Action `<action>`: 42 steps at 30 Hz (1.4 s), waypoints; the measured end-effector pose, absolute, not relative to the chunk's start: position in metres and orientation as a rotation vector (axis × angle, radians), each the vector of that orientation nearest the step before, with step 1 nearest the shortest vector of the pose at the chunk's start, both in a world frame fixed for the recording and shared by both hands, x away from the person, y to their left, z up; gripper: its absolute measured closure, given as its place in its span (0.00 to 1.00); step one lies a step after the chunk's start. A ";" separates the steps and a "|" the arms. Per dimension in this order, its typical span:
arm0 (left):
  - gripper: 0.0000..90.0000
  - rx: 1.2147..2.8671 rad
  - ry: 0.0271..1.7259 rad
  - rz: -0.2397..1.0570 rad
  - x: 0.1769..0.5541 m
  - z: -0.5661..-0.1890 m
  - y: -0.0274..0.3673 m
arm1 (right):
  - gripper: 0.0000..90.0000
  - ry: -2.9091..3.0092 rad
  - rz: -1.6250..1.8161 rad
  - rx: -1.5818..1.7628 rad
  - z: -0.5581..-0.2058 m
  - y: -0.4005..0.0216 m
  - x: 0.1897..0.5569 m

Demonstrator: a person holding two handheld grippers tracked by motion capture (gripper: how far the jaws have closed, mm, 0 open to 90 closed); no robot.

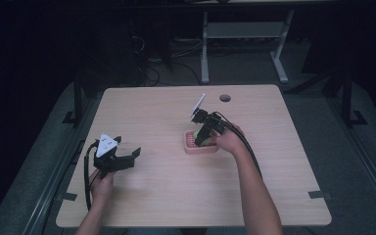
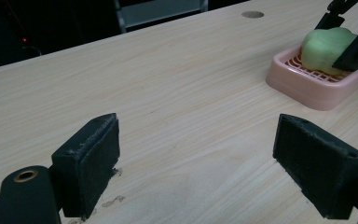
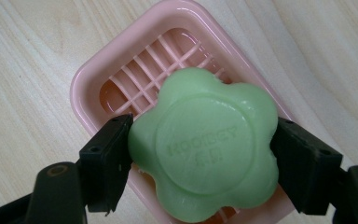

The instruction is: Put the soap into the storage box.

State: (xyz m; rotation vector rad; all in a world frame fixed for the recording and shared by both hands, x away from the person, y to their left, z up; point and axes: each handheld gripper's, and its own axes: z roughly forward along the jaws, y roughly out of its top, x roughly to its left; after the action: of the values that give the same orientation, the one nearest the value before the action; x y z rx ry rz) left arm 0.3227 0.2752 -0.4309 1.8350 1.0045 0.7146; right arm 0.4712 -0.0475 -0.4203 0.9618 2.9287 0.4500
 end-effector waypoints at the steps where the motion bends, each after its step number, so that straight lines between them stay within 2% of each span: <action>1: 0.16 1.835 1.004 0.715 0.323 -0.431 0.275 | 0.28 2.929 0.449 0.964 -0.420 -0.047 0.471; 17: 0.16 1.839 1.002 0.713 0.323 -0.431 0.274 | 0.28 2.895 0.495 0.972 -0.413 -0.052 0.469; 42: 0.16 1.855 0.999 0.706 0.323 -0.432 0.273 | 0.27 2.836 0.637 1.017 -0.393 -0.085 0.449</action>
State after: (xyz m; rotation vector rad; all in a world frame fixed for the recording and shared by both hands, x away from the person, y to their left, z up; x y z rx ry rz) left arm 0.3230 0.2732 -0.4318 1.8545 0.9991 0.7062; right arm 0.4491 -0.0848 -0.3929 1.0173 2.8365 0.6370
